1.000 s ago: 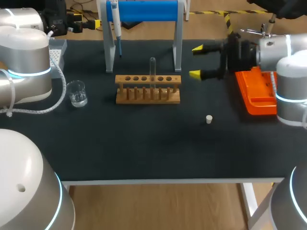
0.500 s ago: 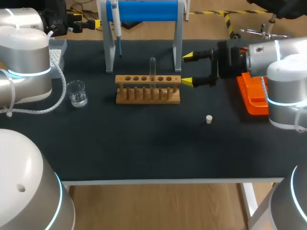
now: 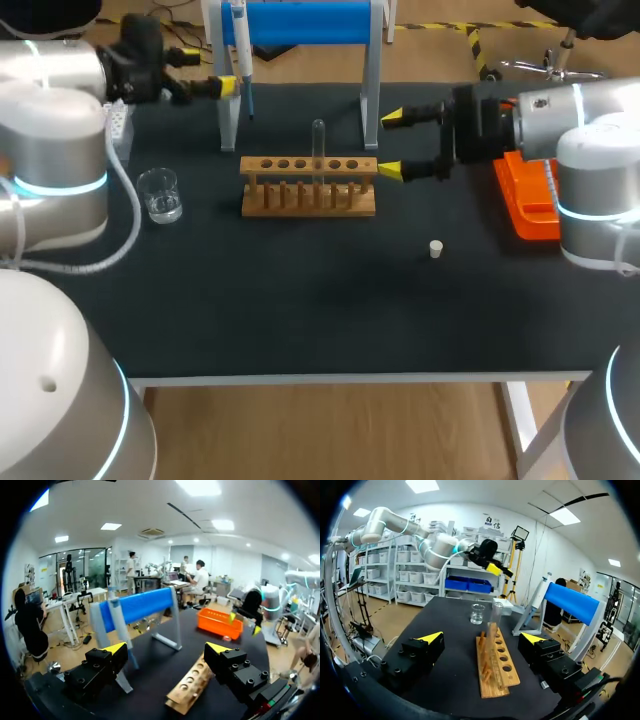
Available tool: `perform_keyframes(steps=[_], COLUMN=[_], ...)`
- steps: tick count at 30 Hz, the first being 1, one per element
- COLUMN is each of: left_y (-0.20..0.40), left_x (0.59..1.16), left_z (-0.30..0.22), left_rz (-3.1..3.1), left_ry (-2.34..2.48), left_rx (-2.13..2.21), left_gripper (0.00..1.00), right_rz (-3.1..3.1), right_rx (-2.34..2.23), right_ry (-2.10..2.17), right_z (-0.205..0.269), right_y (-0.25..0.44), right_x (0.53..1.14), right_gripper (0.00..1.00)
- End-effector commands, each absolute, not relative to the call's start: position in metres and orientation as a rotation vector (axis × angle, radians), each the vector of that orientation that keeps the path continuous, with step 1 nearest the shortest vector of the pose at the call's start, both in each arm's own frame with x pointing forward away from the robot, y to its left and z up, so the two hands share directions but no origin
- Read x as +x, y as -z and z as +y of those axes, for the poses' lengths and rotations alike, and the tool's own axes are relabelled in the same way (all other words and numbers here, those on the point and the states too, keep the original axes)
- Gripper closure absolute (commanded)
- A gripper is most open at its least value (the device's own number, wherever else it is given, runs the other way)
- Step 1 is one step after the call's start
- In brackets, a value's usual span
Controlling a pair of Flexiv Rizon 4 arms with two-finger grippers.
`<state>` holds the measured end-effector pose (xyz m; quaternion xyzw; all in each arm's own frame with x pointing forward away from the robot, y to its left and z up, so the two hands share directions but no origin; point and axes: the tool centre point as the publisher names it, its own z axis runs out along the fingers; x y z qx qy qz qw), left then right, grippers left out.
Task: Invert the test tube, pick up the pipette, mount the tip to pipette, aspirate from beaker and dispense into the tube, eject the tip, return the pipette, and cap with the stopper.
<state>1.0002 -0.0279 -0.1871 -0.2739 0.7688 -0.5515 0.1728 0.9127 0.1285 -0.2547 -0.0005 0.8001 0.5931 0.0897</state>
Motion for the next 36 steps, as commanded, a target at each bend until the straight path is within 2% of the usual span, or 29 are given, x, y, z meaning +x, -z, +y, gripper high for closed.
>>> perform_keyframes(steps=[1, 13, 36], left_y=[0.190, 0.207, 0.229], left_x=[0.958, 0.918, 0.909], left_z=[-0.042, -0.074, -0.072], left_rz=[2.159, 2.217, 2.246], left_ry=[1.558, 1.505, 1.496], left_rx=[-0.740, -0.638, -0.683], left_gripper=[0.00, 0.00, 0.00], right_rz=[2.380, 2.380, 2.380], right_rx=[-0.003, -0.003, -0.003], right_ry=[-1.764, -1.764, -1.764], right_z=[0.128, 0.128, 0.128], right_y=[0.255, 0.255, 0.255], right_x=[0.913, 0.913, 0.913], right_gripper=[0.00, 0.00, 0.00])
